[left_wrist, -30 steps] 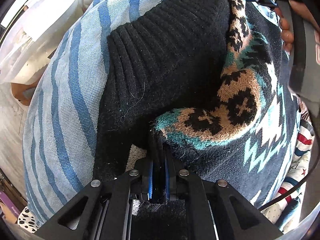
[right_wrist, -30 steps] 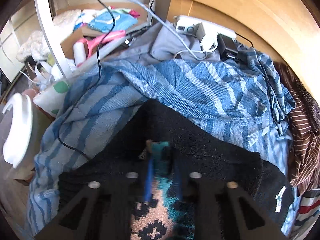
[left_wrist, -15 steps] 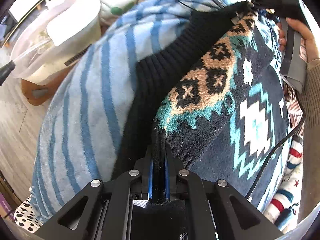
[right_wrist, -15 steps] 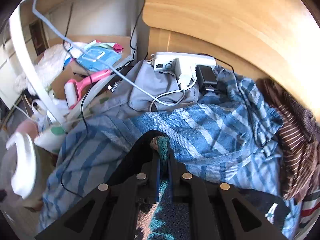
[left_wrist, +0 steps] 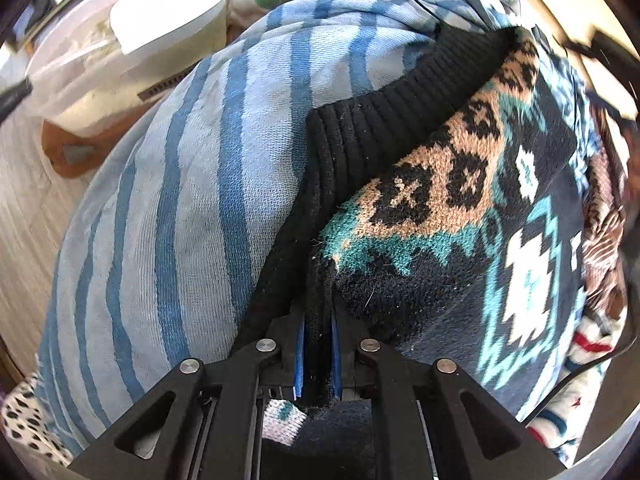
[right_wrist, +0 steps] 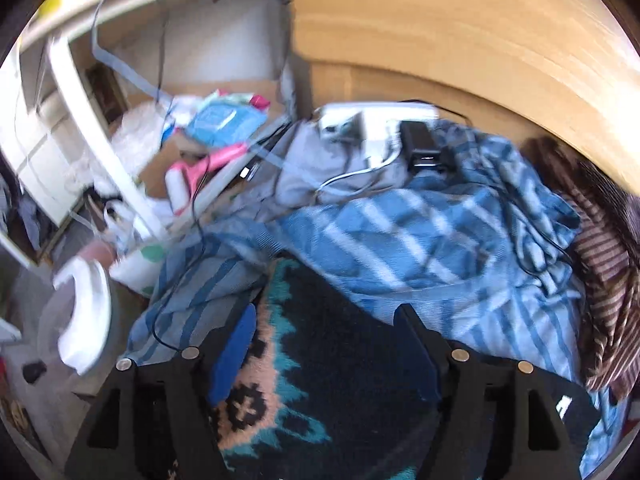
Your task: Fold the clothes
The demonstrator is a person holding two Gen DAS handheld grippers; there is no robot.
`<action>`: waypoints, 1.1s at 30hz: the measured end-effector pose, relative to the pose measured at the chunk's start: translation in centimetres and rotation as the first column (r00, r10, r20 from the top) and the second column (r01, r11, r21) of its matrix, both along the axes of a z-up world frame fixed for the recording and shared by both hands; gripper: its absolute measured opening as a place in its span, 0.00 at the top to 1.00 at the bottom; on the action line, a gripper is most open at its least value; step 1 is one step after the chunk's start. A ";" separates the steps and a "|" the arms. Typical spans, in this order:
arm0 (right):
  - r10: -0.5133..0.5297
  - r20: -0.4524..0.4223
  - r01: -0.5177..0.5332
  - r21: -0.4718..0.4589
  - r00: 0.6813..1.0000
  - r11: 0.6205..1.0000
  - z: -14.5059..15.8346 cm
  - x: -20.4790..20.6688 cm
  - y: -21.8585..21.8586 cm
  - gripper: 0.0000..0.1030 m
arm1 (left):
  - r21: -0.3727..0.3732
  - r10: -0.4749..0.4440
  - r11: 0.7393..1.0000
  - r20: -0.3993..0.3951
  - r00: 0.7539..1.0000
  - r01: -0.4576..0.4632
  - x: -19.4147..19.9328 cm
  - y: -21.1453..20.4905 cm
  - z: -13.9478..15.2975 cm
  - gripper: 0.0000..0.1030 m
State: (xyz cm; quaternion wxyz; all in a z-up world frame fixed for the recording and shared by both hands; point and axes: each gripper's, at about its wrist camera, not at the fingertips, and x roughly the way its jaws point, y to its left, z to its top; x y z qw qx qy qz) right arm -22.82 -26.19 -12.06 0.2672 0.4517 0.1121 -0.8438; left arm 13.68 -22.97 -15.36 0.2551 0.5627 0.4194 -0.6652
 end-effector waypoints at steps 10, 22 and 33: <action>-0.139 0.124 0.136 0.033 0.982 0.990 -3.9 -1.5 7.3 0.78 | -0.139 0.009 0.990 -0.051 0.999 -0.016 1.9 1.2 5.2 0.29; -0.155 0.076 0.135 0.219 0.985 0.966 -8.7 -4.9 2.2 0.77 | 0.079 0.100 0.993 -0.179 0.979 -0.087 2.0 -2.1 4.1 0.29; -0.082 0.347 0.106 -0.051 0.934 0.993 -5.4 3.0 7.5 0.42 | 0.158 0.021 0.987 -0.110 0.994 -0.003 2.9 -0.3 2.2 0.29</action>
